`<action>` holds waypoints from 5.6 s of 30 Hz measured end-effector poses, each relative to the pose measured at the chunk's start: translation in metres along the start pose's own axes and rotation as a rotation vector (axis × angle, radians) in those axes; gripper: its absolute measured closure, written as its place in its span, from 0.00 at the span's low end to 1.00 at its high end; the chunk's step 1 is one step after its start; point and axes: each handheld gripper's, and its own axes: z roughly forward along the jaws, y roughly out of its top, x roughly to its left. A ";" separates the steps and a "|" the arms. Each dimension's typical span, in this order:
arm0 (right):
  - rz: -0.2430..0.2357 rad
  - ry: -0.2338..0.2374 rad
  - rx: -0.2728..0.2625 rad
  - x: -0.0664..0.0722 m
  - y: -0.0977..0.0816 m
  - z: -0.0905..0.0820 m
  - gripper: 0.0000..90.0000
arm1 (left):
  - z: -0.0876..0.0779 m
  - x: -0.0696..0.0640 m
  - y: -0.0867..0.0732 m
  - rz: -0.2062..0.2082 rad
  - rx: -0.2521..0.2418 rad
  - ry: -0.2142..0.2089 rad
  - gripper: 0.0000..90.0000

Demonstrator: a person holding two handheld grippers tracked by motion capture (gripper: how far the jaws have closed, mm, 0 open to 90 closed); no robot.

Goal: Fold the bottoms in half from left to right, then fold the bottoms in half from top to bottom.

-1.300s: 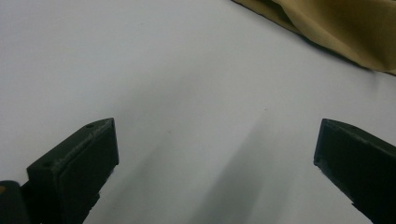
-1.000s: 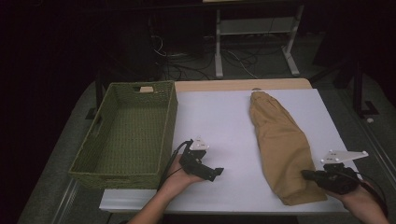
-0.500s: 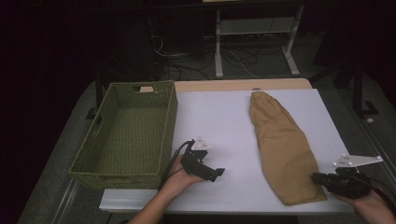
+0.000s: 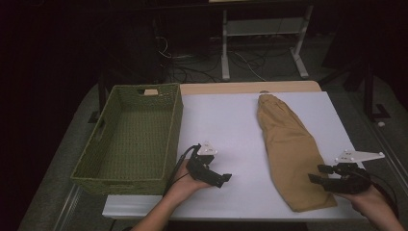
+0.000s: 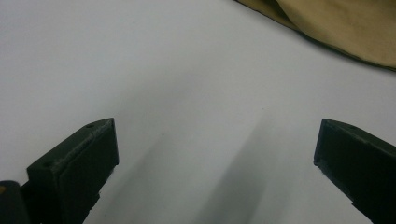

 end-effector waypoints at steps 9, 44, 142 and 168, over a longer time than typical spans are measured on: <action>-0.008 0.015 -0.013 0.003 0.024 0.023 0.42 | -0.002 0.001 0.001 0.005 -0.005 0.000 0.00; -0.061 0.056 -0.008 0.027 0.101 0.098 0.54 | -0.002 -0.001 0.004 0.012 -0.014 0.005 0.00; -0.137 -0.077 0.058 0.038 0.123 0.160 0.96 | -0.008 0.002 0.004 0.010 -0.018 0.026 0.00; -0.261 0.067 0.044 0.120 0.165 0.211 0.95 | -0.012 0.004 0.003 0.002 -0.031 0.027 0.00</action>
